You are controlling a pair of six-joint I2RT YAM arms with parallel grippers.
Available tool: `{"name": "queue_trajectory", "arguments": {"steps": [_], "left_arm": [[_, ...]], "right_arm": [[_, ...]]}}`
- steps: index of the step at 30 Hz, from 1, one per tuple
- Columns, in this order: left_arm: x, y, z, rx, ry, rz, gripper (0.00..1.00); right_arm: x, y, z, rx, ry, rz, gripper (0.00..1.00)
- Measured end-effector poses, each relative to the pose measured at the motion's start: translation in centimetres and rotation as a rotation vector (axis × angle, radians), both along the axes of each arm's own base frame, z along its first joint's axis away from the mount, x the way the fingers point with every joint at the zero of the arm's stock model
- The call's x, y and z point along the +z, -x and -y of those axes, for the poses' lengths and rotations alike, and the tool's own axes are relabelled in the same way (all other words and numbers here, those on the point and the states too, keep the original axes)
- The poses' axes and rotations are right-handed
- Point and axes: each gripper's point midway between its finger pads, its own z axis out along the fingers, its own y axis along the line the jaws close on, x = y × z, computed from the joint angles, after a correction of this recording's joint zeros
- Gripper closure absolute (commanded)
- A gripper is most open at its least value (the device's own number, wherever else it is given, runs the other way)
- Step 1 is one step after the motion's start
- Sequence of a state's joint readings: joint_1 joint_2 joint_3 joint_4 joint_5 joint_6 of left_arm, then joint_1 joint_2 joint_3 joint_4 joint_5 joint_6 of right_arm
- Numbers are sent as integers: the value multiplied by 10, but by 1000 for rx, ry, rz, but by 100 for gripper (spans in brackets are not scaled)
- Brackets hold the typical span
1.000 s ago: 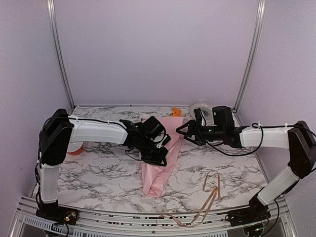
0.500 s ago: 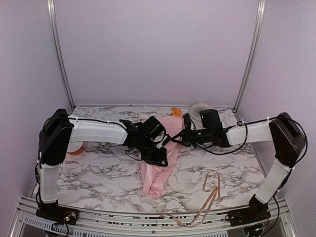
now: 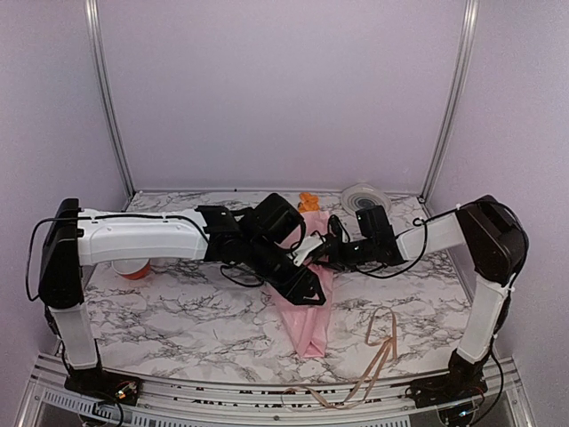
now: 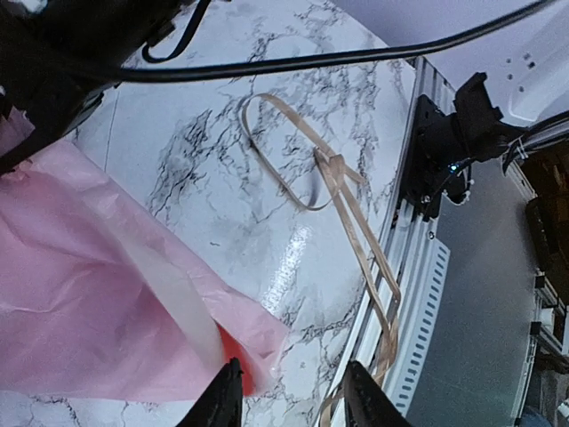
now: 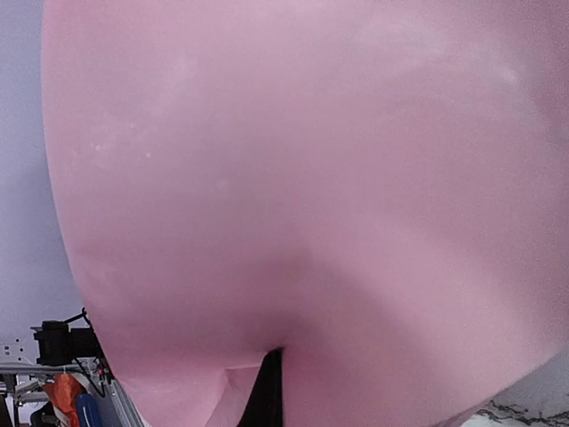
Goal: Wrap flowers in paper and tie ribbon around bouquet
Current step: Fold the two-thirds-folded wrapping paper at the center of the board, then press the fold line of the folded bouquet.
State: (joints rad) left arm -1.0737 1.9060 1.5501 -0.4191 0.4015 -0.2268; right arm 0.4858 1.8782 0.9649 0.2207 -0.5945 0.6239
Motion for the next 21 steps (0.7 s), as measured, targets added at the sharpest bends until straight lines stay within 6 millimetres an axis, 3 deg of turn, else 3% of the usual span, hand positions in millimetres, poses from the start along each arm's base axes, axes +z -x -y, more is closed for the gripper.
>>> {"name": "queue_trajectory", "arguments": {"steps": [3,6,8,10,15,18,21], "left_arm": [[30,0,-15,15,34,79,78],[38,-26,-32,110,3,160,88],[24,-43,-31,152,-49,177,89],[-9,-57,-26,178,-127,175,89],[-91,-42,-12,119,-318,148,88],[-107,-30,0,78,-361,148,88],[-105,-25,14,47,-370,166,85]], "right_arm": [[-2,-2,0,0,-4,0,100],[-3,-3,0,1,-7,2,100],[-2,-4,0,0,-10,7,100],[-1,-5,-1,1,-13,13,100],[1,-6,-1,0,-17,21,100],[1,-6,-1,0,-21,26,100],[0,-5,-1,0,-22,25,100]]}}
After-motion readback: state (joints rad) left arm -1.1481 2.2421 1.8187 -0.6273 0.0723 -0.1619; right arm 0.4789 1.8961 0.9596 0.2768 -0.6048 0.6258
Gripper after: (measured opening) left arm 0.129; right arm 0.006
